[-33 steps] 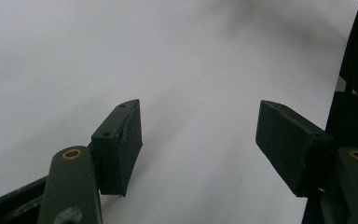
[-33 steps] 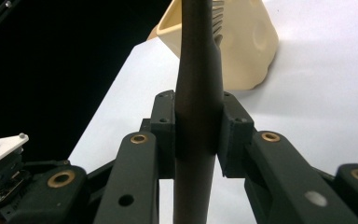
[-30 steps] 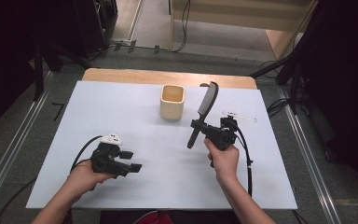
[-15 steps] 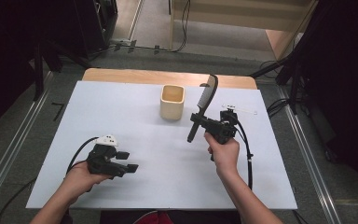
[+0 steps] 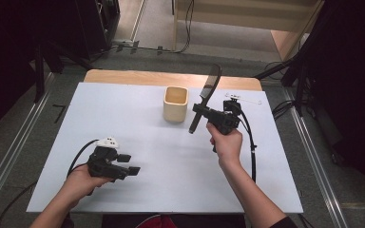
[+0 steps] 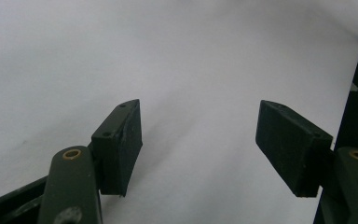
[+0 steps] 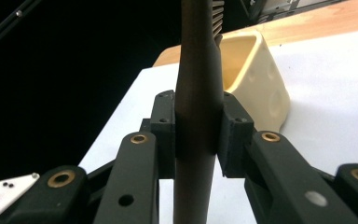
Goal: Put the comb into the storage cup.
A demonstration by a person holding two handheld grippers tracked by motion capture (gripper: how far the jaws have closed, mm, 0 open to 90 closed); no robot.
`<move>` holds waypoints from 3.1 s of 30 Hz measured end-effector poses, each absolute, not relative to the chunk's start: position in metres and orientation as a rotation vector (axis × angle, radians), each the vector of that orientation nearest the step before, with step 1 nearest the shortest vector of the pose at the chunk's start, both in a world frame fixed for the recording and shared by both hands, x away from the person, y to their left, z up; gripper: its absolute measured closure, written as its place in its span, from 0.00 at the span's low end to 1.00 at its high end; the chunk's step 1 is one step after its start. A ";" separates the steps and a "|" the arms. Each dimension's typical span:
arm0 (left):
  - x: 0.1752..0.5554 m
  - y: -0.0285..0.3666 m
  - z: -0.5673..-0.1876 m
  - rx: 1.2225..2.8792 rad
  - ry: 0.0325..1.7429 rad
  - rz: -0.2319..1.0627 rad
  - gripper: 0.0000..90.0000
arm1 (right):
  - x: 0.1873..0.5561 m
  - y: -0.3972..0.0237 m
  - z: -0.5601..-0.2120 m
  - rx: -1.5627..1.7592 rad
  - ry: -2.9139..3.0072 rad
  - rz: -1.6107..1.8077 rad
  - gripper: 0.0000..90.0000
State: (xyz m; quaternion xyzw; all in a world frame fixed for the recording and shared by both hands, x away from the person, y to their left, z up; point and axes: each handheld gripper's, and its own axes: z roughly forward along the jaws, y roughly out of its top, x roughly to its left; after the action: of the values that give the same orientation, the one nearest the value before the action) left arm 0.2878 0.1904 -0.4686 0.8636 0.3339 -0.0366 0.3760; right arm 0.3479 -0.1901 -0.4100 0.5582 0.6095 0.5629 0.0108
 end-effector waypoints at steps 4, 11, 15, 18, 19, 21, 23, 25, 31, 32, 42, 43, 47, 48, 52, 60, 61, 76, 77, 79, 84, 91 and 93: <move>0.288 0.191 -0.469 2.215 0.856 -0.094 0.36 | 0.352 -0.189 -0.405 1.732 1.899 1.756 0.77; 0.290 0.192 -0.469 2.209 0.864 -0.091 0.36 | 0.361 -0.187 -0.398 1.732 1.894 1.750 0.77; 0.290 0.193 -0.469 2.209 0.863 -0.090 0.36 | 0.367 -0.187 -0.394 1.732 1.882 1.748 0.77; 0.290 0.193 -0.469 2.210 0.866 -0.089 0.36 | 0.370 -0.186 -0.391 1.734 1.878 1.746 0.77; 0.290 0.193 -0.469 2.210 0.866 -0.089 0.36 | 0.372 -0.186 -0.389 1.732 1.877 1.746 0.77; 0.290 0.193 -0.469 2.212 0.866 -0.091 0.36 | 0.376 -0.185 -0.385 1.725 1.869 1.747 0.77; 0.290 0.193 -0.469 2.205 0.866 -0.100 0.36 | 0.377 -0.185 -0.384 1.731 1.863 1.745 0.77; 0.291 0.194 -0.469 2.203 0.870 -0.100 0.36 | 0.381 -0.185 -0.382 1.726 1.859 1.745 0.77; 0.291 0.194 -0.469 2.203 0.871 -0.090 0.36 | 0.390 -0.183 -0.377 1.732 1.855 1.725 0.77; 0.291 0.194 -0.469 2.208 0.872 -0.088 0.36 | 0.393 -0.182 -0.376 1.728 1.853 1.719 0.77; 0.293 0.193 -0.471 2.204 0.873 -0.105 0.36 | 0.407 -0.171 -0.371 1.718 1.844 1.682 0.77; 0.293 0.193 -0.471 2.205 0.871 -0.104 0.36 | 0.410 -0.169 -0.370 1.713 1.840 1.672 0.77; 0.294 0.194 -0.471 2.210 0.870 -0.106 0.36 | 0.417 -0.168 -0.368 1.718 1.838 1.679 0.77; 0.294 0.194 -0.471 2.213 0.868 -0.107 0.36 | 0.421 -0.167 -0.367 1.707 1.843 1.662 0.77; 0.294 0.193 -0.471 2.214 0.867 -0.110 0.36 | 0.426 -0.166 -0.366 1.695 1.835 1.642 0.77; 0.294 0.192 -0.472 2.215 0.859 -0.115 0.36 | 0.439 -0.161 -0.362 1.656 1.802 1.612 0.77; 0.294 0.192 -0.472 2.216 0.859 -0.116 0.36 | 0.441 -0.161 -0.363 1.651 1.789 1.616 0.77; 0.295 0.192 -0.474 2.208 0.867 -0.136 0.36 | 0.458 -0.152 -0.376 1.649 1.736 1.600 0.77; 0.294 0.192 -0.474 2.207 0.868 -0.135 0.36 | 0.459 -0.151 -0.377 1.647 1.736 1.593 0.77; 0.295 0.193 -0.474 2.208 0.867 -0.135 0.36 | 0.460 -0.149 -0.379 1.642 1.741 1.584 0.77; 0.295 0.193 -0.473 2.210 0.868 -0.136 0.36 | 0.462 -0.143 -0.383 1.614 1.749 1.573 0.77; 0.296 0.194 -0.474 2.206 0.877 -0.138 0.36 | 0.463 -0.135 -0.390 1.574 1.781 1.535 0.77; 0.297 0.194 -0.474 2.206 0.880 -0.136 0.36 | 0.463 -0.133 -0.391 1.558 1.789 1.524 0.77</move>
State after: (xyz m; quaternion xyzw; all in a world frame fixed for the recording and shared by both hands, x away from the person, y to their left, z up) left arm 0.2965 0.1940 -0.4740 0.8608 0.3432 -0.0532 0.3721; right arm 0.4635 -0.1331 -0.3911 0.5454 0.6261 0.5336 0.1603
